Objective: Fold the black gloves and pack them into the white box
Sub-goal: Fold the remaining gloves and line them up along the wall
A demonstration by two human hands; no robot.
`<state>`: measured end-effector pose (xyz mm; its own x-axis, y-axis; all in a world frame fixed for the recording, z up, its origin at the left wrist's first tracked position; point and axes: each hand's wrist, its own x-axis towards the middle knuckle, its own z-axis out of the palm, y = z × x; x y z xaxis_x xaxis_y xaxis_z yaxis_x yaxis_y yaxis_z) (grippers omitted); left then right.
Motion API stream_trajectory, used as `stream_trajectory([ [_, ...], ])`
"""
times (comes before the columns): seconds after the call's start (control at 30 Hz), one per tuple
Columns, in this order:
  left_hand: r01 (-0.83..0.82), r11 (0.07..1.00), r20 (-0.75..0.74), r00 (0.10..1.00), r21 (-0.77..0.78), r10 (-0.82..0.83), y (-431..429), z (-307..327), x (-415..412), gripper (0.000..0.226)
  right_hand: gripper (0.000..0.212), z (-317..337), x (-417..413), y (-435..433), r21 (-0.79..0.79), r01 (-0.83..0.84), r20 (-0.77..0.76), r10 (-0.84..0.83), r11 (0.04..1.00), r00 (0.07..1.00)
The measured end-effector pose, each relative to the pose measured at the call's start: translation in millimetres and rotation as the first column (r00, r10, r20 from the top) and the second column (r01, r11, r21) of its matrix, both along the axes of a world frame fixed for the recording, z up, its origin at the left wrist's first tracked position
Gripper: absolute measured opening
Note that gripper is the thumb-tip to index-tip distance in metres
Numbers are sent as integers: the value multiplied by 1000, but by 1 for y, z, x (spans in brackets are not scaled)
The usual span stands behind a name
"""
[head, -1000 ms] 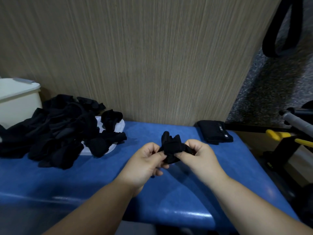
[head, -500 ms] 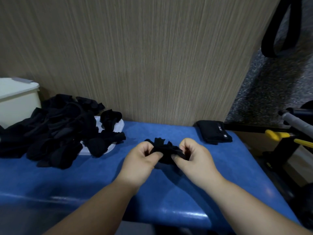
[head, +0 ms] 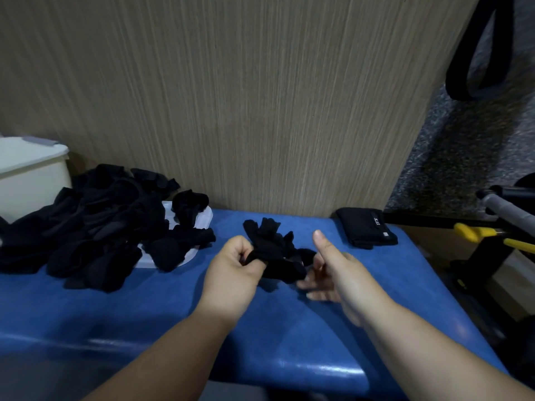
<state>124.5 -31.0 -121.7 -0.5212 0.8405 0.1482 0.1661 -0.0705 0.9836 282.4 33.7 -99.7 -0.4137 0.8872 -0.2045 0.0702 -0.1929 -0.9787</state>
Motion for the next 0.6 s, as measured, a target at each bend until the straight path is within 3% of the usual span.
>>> stream_trajectory([
  [0.07, 51, 998, -27, 998, 25, -50, 0, -1, 4, 38, 63, 0, 0, -2, -180, -97, 43, 106, 979, 993],
  [0.2, 167, 984, 53, 984, 65, -170, -1, -2, 8, 31, 44, -1, -2, -4, -383, -111, -230, 22, 917, 973],
  [0.27, 206, 975, 98, 972, 84, -214, -1, -1, 9, 31, 38, -2, -1, 0, -382, -101, -292, -17, 919, 956],
  [0.4, 230, 971, 94, 967, 69, -236, -4, 1, 9, 29, 51, -6, 0, 9, -396, -85, -351, -65, 914, 934],
  [0.6, 302, 952, 135, 942, 49, -306, -5, 4, 8, 22, 38, -9, 2, 16, -369, -38, -377, -112, 929, 920],
])
